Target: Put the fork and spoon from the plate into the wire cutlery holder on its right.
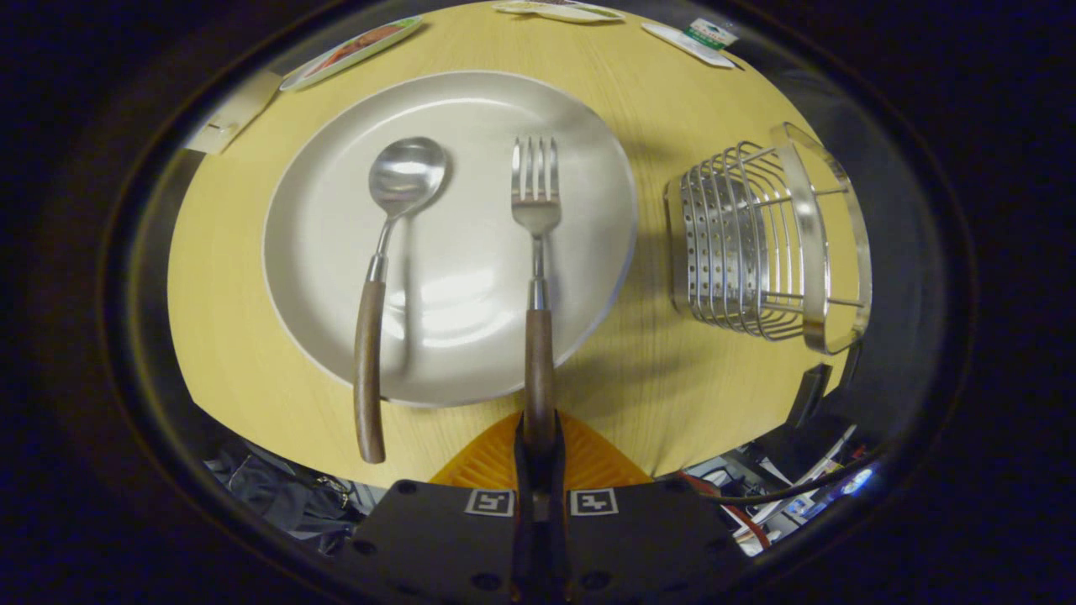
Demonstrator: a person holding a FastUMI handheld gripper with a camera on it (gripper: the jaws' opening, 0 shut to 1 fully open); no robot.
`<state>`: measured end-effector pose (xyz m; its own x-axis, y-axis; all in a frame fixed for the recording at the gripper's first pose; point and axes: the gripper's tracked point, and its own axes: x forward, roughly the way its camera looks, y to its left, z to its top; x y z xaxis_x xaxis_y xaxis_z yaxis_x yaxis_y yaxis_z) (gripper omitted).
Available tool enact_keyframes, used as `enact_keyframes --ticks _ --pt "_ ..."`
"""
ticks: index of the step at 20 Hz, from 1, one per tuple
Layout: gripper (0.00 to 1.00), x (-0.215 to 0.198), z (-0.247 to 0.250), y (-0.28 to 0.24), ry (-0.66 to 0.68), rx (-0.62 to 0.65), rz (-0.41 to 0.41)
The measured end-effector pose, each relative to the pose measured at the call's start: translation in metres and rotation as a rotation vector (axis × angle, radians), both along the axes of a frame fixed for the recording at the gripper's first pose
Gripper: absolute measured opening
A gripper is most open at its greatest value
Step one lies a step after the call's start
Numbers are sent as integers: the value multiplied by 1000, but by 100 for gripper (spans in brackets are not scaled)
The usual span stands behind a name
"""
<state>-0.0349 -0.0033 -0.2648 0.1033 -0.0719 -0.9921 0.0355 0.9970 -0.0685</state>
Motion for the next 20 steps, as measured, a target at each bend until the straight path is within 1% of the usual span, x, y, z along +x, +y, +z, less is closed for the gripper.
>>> enact_keyframes --ticks 3,5,10,13,16,20 --pt "7 -6 5 -8 29 -48 50" --pt "5 -9 12 -14 39 -66 60" --pt "5 -20 32 -22 63 -57 9" --pt "5 -22 53 -21 71 -41 -13" --pt "5 -34 78 -25 81 -45 -22" --pt "5 -44 110 -36 74 -39 -71"
